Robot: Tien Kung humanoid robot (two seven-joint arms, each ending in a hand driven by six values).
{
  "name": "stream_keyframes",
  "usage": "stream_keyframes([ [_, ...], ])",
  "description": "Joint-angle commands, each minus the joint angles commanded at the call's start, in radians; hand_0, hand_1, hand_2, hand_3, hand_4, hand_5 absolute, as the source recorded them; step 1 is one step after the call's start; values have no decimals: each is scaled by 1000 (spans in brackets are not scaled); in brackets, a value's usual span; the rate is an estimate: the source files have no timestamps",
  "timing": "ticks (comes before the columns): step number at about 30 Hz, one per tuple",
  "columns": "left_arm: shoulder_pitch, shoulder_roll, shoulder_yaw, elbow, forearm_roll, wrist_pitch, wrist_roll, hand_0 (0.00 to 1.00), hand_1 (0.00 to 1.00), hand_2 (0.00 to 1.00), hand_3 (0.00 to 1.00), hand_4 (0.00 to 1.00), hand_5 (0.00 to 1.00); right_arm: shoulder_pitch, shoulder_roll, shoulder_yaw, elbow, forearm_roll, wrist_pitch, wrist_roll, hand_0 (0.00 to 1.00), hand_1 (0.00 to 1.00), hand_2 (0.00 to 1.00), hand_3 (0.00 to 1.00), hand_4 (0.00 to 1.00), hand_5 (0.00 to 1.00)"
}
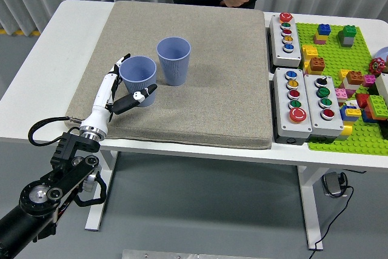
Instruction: Pick cup pour cup place
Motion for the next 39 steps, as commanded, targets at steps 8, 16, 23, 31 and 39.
stream_keyframes([
  [8,30,3,-33,-37,31,5,5,936,969,998,998,998,475,-9,1,6,1,-12,2,-1,700,704,654,627,27,300],
  [16,56,10,-101,-117,75,12,14,936,967,998,998,998,483,-10,1,7,0,-17,3,-1,700,704,653,628,27,301],
  [23,37,27,-135,-96,-32,-22,17,935,961,998,998,998,495,-9,1,6,0,-16,2,1,700,704,653,627,27,304],
  [31,-3,15,-185,-58,-269,-104,29,884,892,938,920,888,998,-5,1,-1,-1,-4,1,1,700,705,654,627,25,307],
  [39,-23,-15,-247,-52,-306,-140,32,884,889,919,887,844,998,7,-2,-4,-2,6,0,4,700,704,653,627,25,304],
])
